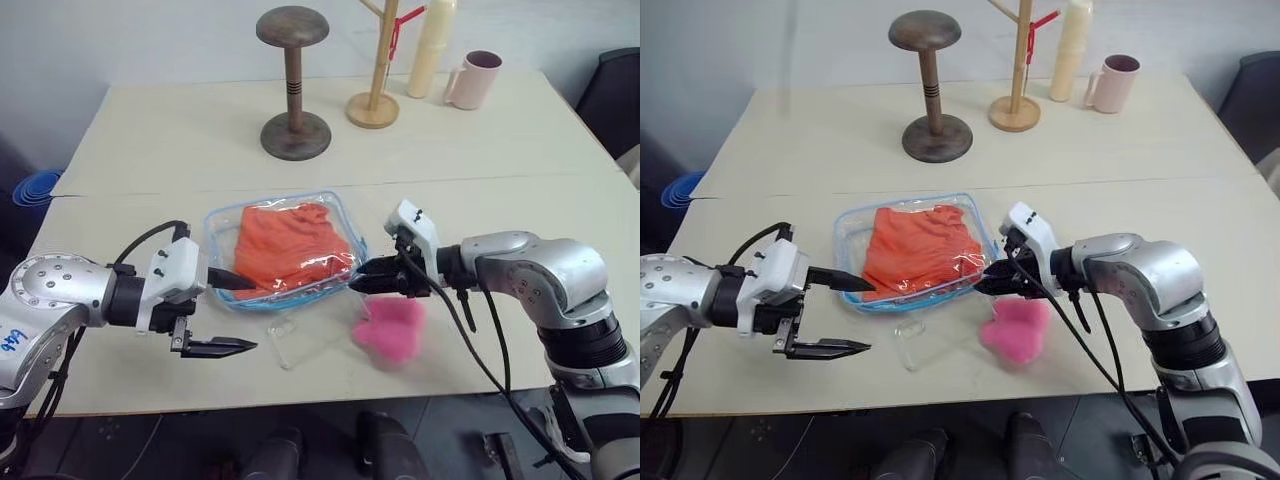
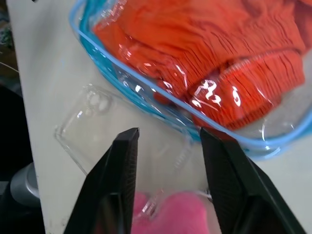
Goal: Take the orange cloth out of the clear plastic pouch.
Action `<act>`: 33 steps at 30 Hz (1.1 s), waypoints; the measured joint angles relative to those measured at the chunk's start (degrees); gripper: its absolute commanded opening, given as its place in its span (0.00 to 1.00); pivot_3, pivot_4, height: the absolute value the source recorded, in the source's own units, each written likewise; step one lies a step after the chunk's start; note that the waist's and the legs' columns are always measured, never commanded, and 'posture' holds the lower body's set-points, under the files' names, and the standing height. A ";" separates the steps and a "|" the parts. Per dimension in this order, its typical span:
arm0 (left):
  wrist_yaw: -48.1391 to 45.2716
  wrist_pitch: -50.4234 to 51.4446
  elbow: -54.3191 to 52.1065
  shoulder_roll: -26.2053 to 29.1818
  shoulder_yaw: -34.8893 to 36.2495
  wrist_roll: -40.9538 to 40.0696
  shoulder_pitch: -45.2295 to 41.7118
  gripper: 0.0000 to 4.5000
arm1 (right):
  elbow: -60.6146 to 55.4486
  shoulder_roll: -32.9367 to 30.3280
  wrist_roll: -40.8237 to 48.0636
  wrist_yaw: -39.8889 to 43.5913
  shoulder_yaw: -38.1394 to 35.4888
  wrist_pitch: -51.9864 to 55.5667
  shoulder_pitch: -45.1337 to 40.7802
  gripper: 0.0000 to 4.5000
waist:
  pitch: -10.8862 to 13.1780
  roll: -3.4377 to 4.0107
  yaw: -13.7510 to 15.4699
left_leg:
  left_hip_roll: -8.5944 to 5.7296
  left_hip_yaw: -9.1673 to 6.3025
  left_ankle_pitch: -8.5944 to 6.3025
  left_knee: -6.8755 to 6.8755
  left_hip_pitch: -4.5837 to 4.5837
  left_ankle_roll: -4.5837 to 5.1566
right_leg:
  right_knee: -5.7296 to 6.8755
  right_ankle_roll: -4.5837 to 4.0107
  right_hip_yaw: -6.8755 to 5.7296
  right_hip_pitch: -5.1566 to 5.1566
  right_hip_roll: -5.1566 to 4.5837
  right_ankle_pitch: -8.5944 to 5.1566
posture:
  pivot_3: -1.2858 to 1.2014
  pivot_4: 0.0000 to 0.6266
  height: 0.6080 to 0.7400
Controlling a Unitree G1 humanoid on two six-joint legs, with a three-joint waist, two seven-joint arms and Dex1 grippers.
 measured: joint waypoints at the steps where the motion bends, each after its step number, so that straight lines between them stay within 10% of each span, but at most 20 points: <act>1: 0.13 -0.07 -0.03 -0.08 0.00 0.01 0.00 1.00 | 0.00 -0.30 0.09 -0.13 -0.06 0.74 0.08 0.48 | 0.00 0.00 -0.14 | 0.01 0.01 0.00 -0.01 0.01 0.00 | 0.00 0.00 0.00 -0.01 0.01 0.00 | 0.52 0.24 1.00; 14: 2.16 -1.56 0.27 -3.30 -3.07 1.74 -3.15 1.00 | 3.01 3.33 -2.01 -2.05 5.39 0.62 1.34 0.48 | -0.01 -0.01 -0.17 | 0.00 0.03 0.00 0.15 0.01 -0.01 | 0.02 0.00 0.02 -0.01 0.01 0.00 | 0.52 0.24 1.00; 22: 2.65 -2.05 0.37 -3.90 -3.35 3.00 -3.19 1.00 | 5.22 3.49 -4.22 -0.94 7.70 -2.01 0.55 0.01 | -0.01 -0.01 -0.41 | 0.01 0.02 0.00 0.18 0.01 -0.01 | 0.04 0.00 0.01 -0.01 0.01 0.00 | 0.52 0.24 1.00; 33: 3.59 -2.34 0.33 -7.18 -4.13 2.84 -5.80 1.00 | 2.84 1.48 1.67 -0.20 -1.69 4.15 -4.23 0.01 | -0.01 -0.01 -0.09 | -0.01 -0.04 -0.01 0.44 -0.16 -0.01 | 0.05 0.02 -0.03 -0.03 0.01 0.01 | 0.52 0.24 1.00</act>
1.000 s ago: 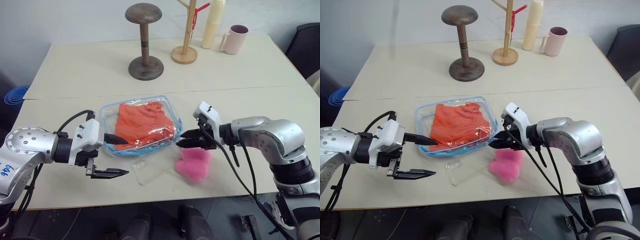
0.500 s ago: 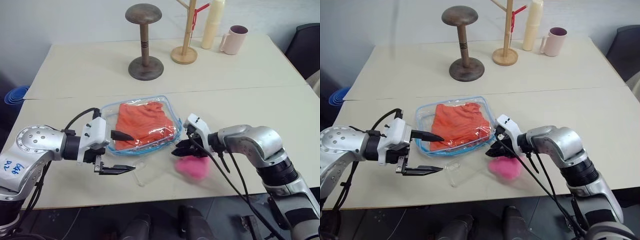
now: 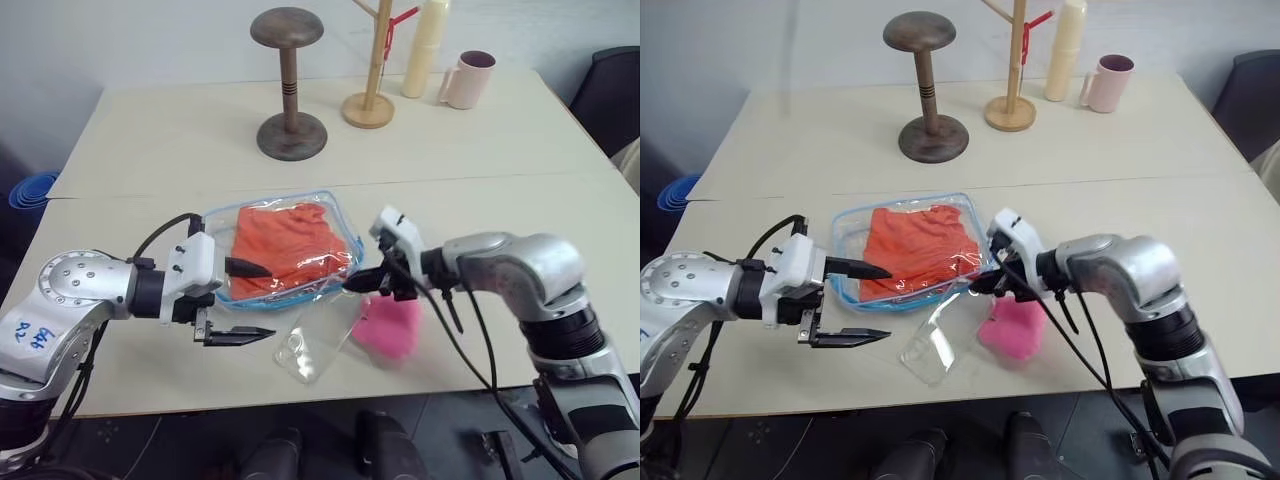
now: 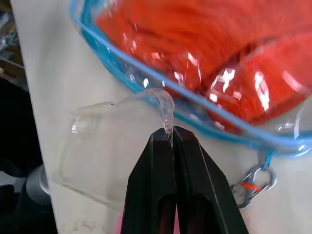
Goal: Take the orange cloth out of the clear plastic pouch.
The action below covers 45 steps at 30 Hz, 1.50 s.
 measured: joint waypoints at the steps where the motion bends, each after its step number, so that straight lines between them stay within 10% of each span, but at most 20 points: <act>1: 0.23 0.14 0.05 -0.44 -0.28 -0.12 -0.55 1.00 | 0.31 -1.90 0.14 0.01 -2.19 -0.03 -0.59 0.01 | 0.00 0.00 0.25 | -0.01 -0.01 -0.02 0.08 -0.04 0.03 | 0.01 0.01 -0.01 0.00 -0.01 0.00 | 0.52 0.24 1.00; 9: 2.75 0.45 0.36 -7.28 -3.28 -0.60 -5.39 1.00 | 23.89 -23.17 -9.76 -1.03 -16.70 -13.29 5.70 0.01 | 0.00 0.00 1.25 | -0.12 0.06 -0.11 0.42 -0.43 0.22 | -0.02 0.19 -0.08 -0.07 -0.11 0.13 | 0.52 0.24 1.00; 16: 3.59 0.20 2.56 -11.09 -6.00 -0.39 -10.19 1.00 | 44.83 -25.67 -15.76 -6.89 -26.04 -24.36 14.31 0.16 | -0.02 0.04 -0.40 | -0.01 0.60 -0.10 0.44 -0.40 0.20 | 0.23 0.20 0.11 -0.37 -0.04 0.13 | 0.52 0.24 1.00; 25: 1.82 -1.80 4.29 -9.88 -6.51 1.74 -10.15 1.00 | 30.88 -22.71 -14.90 -6.27 -25.61 -23.54 17.74 0.84 | -0.02 0.05 -0.96 | 0.11 1.18 -0.10 0.48 -0.11 0.15 | 0.55 0.04 0.20 -0.47 -0.11 0.22 | 0.52 0.24 1.00; 30: -0.08 -6.18 5.63 -3.54 -5.50 6.45 -4.81 1.00 | 23.46 -27.95 -17.97 1.66 -21.31 -33.40 19.45 0.84 | -0.02 0.04 -0.46 | 0.10 1.17 -0.10 0.49 -0.44 0.15 | 0.54 0.02 0.16 -0.87 -0.10 0.24 | 0.52 0.24 1.00; 36: -2.39 -19.45 14.58 5.79 -4.68 18.65 -0.21 1.00 | -0.48 -26.60 -1.96 20.90 -20.46 -36.77 19.28 0.84 | -0.01 0.03 -0.70 | 0.35 1.17 -0.16 0.43 -0.45 0.03 | 0.44 -0.09 0.04 -0.86 0.02 0.30 | 0.52 0.24 1.00; 45: -2.30 -27.80 18.11 4.83 -8.19 27.25 -0.43 1.00 | -10.43 -19.38 9.24 23.63 -12.80 -31.90 11.73 0.84 | 0.02 -0.04 1.13 | 0.32 1.15 -0.18 0.49 -0.60 0.19 | -0.02 -0.08 -0.07 -0.78 -0.02 0.60 | 0.52 0.24 1.00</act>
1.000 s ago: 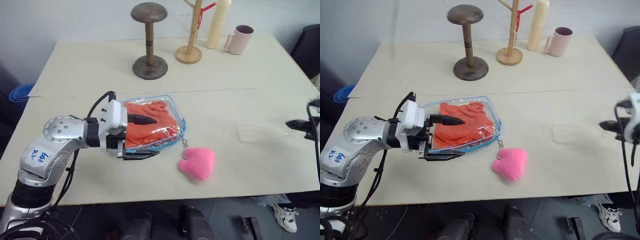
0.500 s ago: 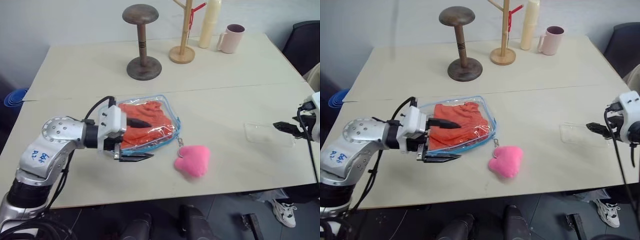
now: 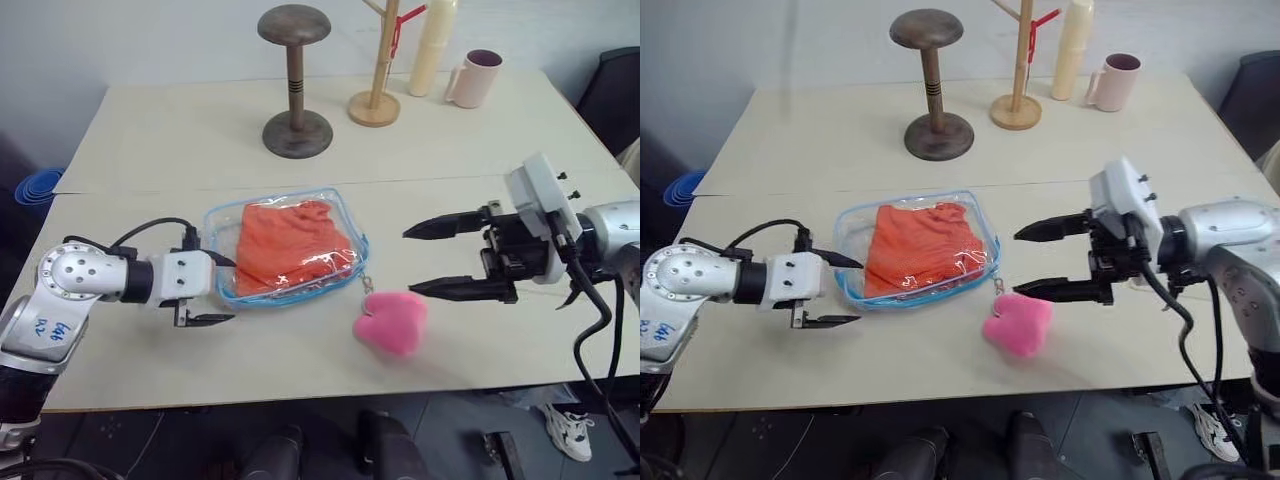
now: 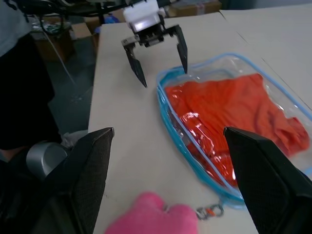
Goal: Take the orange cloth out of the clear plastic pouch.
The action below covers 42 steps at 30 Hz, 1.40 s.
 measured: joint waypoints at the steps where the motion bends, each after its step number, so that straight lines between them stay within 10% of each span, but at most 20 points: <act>1: 0.37 -0.71 0.36 -0.42 -0.60 1.22 -0.17 1.00 | 0.02 0.28 -0.01 -0.01 0.44 0.08 -0.01 0.84 | 0.00 0.00 0.04 | -0.01 0.02 -0.01 0.00 -0.01 0.02 | 0.00 0.00 0.01 -0.02 0.00 0.00 | 0.52 0.24 1.00; 3: 1.48 -1.36 1.54 -1.93 -1.51 2.83 -1.01 1.00 | 0.08 0.32 -0.09 0.01 1.24 0.08 -0.16 0.84 | 0.00 0.00 0.10 | -0.01 0.04 -0.01 0.01 -0.01 0.02 | 0.02 0.01 0.00 -0.03 0.00 0.00 | 0.52 0.24 1.00; 18: -1.55 -8.23 2.01 -5.09 -2.08 2.29 -0.53 0.01 | 1.03 0.32 -0.47 0.19 1.75 -0.74 1.23 0.84 | 0.00 -0.02 -0.24 | 0.01 0.08 -0.01 0.04 0.00 0.02 | 0.07 0.01 0.01 -0.05 0.01 0.00 | 0.52 0.24 1.00; 42: -8.26 -51.01 20.34 -6.53 -7.98 4.63 -8.41 0.01 | 0.49 -5.03 -2.49 6.20 -1.95 -3.58 12.13 0.84 | -0.01 -0.02 -0.67 | 0.01 0.14 -0.01 0.21 -0.01 0.03 | 0.19 0.03 0.01 -0.04 0.01 0.01 | 0.52 0.24 1.00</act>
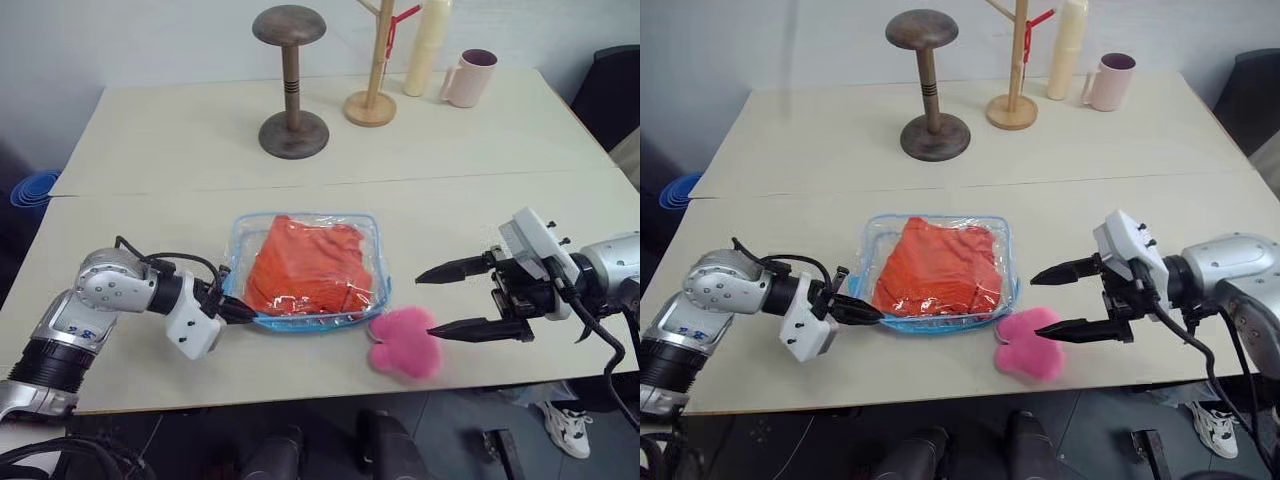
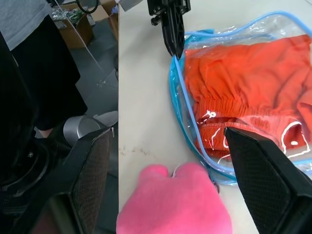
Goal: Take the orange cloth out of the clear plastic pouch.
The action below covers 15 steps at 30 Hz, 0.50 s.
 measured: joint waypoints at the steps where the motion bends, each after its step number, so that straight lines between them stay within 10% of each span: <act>1: -0.03 1.04 -0.10 -0.03 -0.05 -0.25 0.01 0.01 | -0.09 0.00 -0.30 -0.22 -0.20 -0.32 0.36 0.84 | 0.00 0.00 -0.03 | 0.00 0.00 0.00 0.00 0.00 0.00 | 0.02 0.00 0.00 0.00 0.00 0.00 | 0.52 0.24 1.00; 15: -0.27 42.58 -23.76 11.03 8.79 -19.57 15.38 0.76 | -5.79 0.83 -3.63 -10.43 -9.17 -1.09 20.01 0.84 | -0.01 -0.06 0.02 | -0.01 0.01 -0.07 0.12 0.01 0.08 | 0.23 0.00 0.09 0.03 0.01 0.00 | 0.52 0.24 1.00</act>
